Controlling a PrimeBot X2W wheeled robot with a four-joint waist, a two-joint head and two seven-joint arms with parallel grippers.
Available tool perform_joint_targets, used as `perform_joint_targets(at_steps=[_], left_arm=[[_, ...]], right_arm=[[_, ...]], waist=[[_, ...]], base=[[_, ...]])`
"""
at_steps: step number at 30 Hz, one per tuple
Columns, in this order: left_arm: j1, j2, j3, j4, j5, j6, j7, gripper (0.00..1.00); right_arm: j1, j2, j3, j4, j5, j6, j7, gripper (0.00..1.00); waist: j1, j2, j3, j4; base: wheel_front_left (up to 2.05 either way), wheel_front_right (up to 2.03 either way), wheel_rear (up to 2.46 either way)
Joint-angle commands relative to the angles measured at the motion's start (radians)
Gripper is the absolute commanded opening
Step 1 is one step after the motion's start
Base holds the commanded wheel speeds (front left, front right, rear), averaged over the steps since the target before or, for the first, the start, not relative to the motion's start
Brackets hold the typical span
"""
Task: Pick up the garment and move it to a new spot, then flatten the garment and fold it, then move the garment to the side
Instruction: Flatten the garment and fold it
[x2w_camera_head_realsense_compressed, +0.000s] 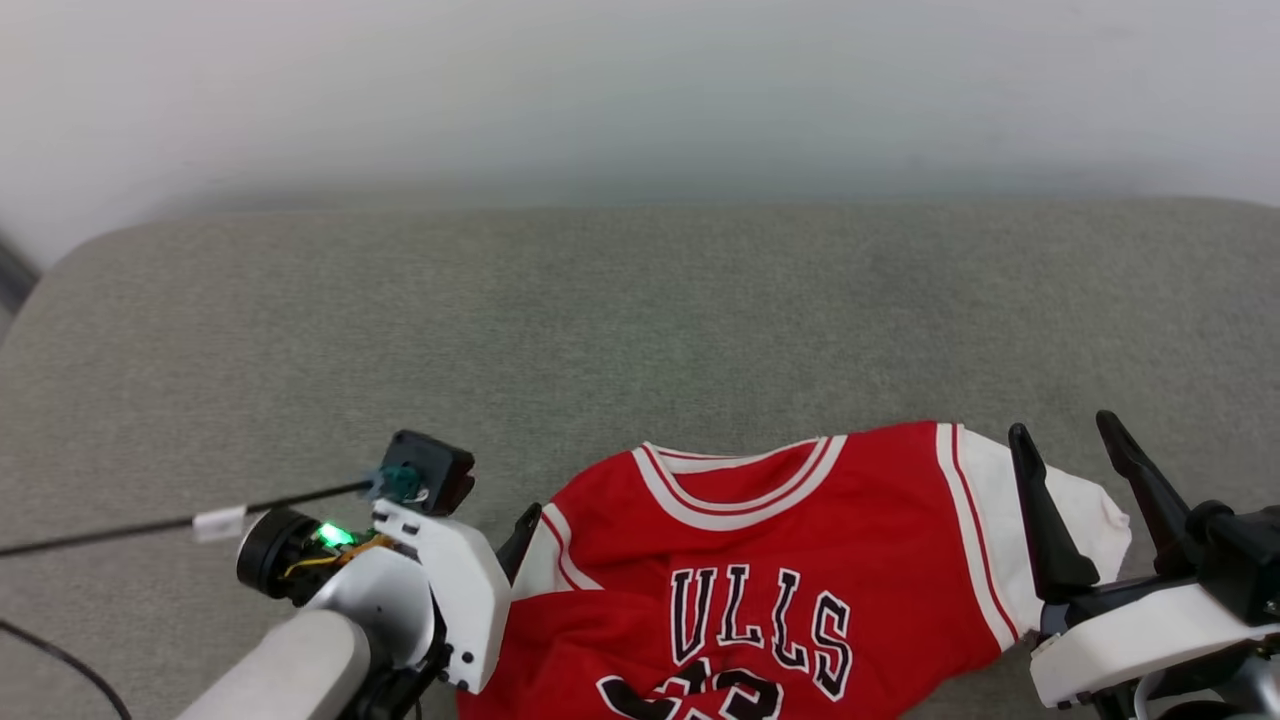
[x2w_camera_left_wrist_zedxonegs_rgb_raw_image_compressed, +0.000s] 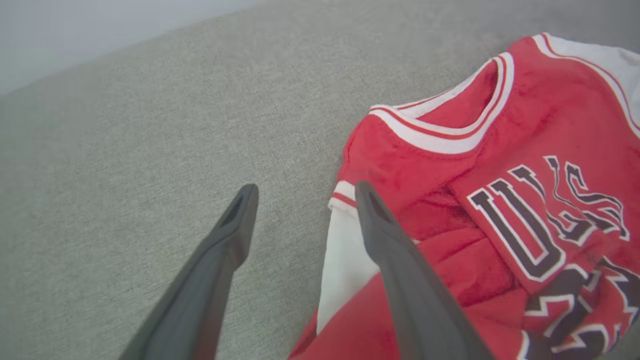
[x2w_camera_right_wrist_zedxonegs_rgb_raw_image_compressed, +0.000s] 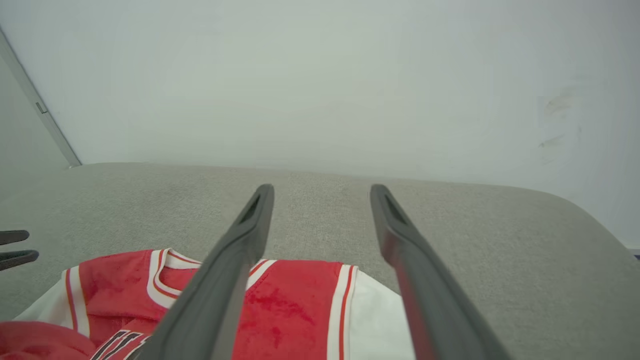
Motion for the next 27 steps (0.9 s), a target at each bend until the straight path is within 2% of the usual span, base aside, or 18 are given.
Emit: perform_joint_targets(at_steps=[1, 2, 6, 10, 11, 12, 13, 14, 18, 21, 27], left_arm=[[-0.023, 0.007, -0.012, 0.016, -0.004, -0.02, 0.03, 1.0], [-0.063, 0.025, -0.052, 0.057, -0.014, -0.074, 0.121, 1.0], [-0.101, 0.056, -0.105, 0.108, -0.013, -0.121, 0.253, 1.0], [-0.115, 0.071, -0.137, 0.159, -0.032, -0.147, 0.361, 1.0], [-0.111, 0.066, -0.144, 0.17, -0.045, -0.156, 0.382, 0.65], [-0.108, 0.065, -0.155, 0.177, -0.051, -0.166, 0.404, 0.44], [-0.1, 0.059, -0.163, 0.18, -0.069, -0.177, 0.42, 0.14], [-0.092, 0.051, -0.167, 0.179, -0.085, -0.186, 0.433, 0.0], [-0.079, 0.054, -0.174, 0.169, -0.098, -0.192, 0.454, 0.0], [-0.096, 0.063, -0.153, 0.147, -0.084, -0.179, 0.418, 0.0], [-0.172, 0.106, -0.1, 0.103, 0.017, -0.105, 0.317, 0.0]], right_arm=[[-0.018, -0.004, 0.003, 0.001, -0.002, -0.001, -0.002, 1.0], [-0.025, -0.003, 0.007, 0.011, 0.004, -0.001, -0.009, 1.0], [-0.041, 0.0, 0.009, 0.025, 0.012, -0.001, -0.021, 1.0], [-0.051, 0.004, 0.013, 0.042, 0.019, -0.001, -0.032, 1.0], [-0.055, 0.005, 0.012, 0.045, 0.021, -0.001, -0.035, 1.0], [-0.058, 0.005, 0.011, 0.05, 0.022, -0.001, -0.038, 1.0], [-0.059, 0.006, 0.009, 0.053, 0.022, -0.001, -0.041, 1.0], [-0.057, 0.007, 0.005, 0.056, 0.024, -0.001, -0.043, 1.0], [-0.059, 0.01, -0.007, 0.065, 0.023, -0.001, -0.047, 1.0], [-0.058, 0.012, -0.013, 0.072, 0.021, -0.001, -0.047, 1.0], [-0.051, 0.015, -0.024, 0.075, 0.017, -0.001, -0.049, 1.0]], waist=[[0.0, 0.0, 0.025, -0.023], [0.0, 0.0, 0.046, -0.044], [0.0, 0.0, 0.077, -0.07], [0.0, 0.0, 0.102, -0.093], [0.0, 0.0, 0.105, -0.097], [0.0, 0.0, 0.108, -0.103], [0.0, 0.0, 0.108, -0.105], [0.0, 0.0, 0.108, -0.108], [0.0, 0.0, 0.102, -0.107], [0.0, 0.0, 0.088, -0.1], [0.0, 0.0, 0.059, -0.081]], base=[[0.0, 0.0, 0.0], [0.0, 0.0, 0.0], [0.0, 0.0, 0.0], [0.0, 0.0, 0.0], [0.0, 0.0, 0.0], [0.0, 0.0, 0.0], [0.0, 0.0, 0.0], [0.0, 0.0, 0.0], [0.0, 0.0, 0.0], [0.0, 0.0, 0.0], [0.0, 0.0, 0.0]])
